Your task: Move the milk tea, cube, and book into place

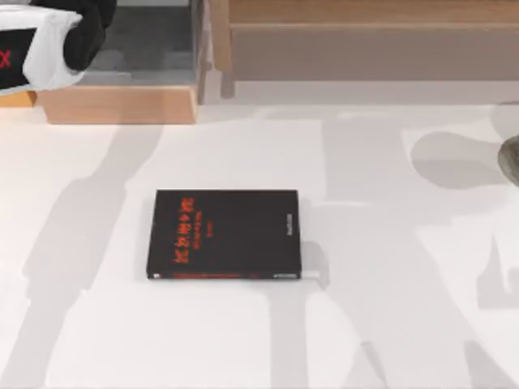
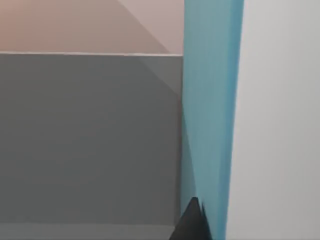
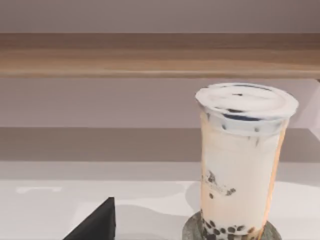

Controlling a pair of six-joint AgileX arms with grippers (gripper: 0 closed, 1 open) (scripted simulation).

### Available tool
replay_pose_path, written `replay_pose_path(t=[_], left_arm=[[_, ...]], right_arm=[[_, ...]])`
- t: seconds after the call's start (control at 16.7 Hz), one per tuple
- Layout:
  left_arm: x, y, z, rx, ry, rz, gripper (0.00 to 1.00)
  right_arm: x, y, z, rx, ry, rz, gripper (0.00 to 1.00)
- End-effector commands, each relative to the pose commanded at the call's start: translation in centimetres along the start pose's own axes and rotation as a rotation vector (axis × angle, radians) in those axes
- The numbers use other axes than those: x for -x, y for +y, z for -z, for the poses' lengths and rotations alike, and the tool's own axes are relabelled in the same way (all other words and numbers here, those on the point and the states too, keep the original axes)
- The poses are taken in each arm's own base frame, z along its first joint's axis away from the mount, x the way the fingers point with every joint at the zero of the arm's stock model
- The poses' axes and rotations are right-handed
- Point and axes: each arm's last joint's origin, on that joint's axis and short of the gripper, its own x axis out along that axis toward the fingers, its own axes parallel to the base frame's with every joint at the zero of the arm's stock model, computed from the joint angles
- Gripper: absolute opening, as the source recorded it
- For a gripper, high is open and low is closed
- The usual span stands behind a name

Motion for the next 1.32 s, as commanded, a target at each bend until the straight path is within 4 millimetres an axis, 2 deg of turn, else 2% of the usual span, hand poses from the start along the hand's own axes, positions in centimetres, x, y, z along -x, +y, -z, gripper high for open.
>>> replay_pose_path(t=[0.6, 0.78, 0.96, 1.08, 1.32], left_arm=[[0.0, 0.1, -0.1, -0.002, -0.001, -0.005, 0.0], [0.5, 1.7, -0.5, -0.034, -0.003, -0.093, 0.0], [1.0, 3.8, -2.1, -0.091, -0.034, -0.244, 0.0], [1.4, 4.4, -2.9, -0.108, -0.051, -0.29, 0.0], [1.3, 3.2, -2.6, -0.061, -0.046, -0.214, 0.0]], right_arm=[[0.0, 0.0, 0.0, 0.0, 0.0, 0.0, 1.0], [0.0, 0.0, 0.0, 0.0, 0.0, 0.0, 1.0], [0.0, 0.0, 0.0, 0.0, 0.0, 0.0, 1.0], [0.0, 0.0, 0.0, 0.0, 0.0, 0.0, 1.0], [0.0, 0.0, 0.0, 0.0, 0.0, 0.0, 1.0]])
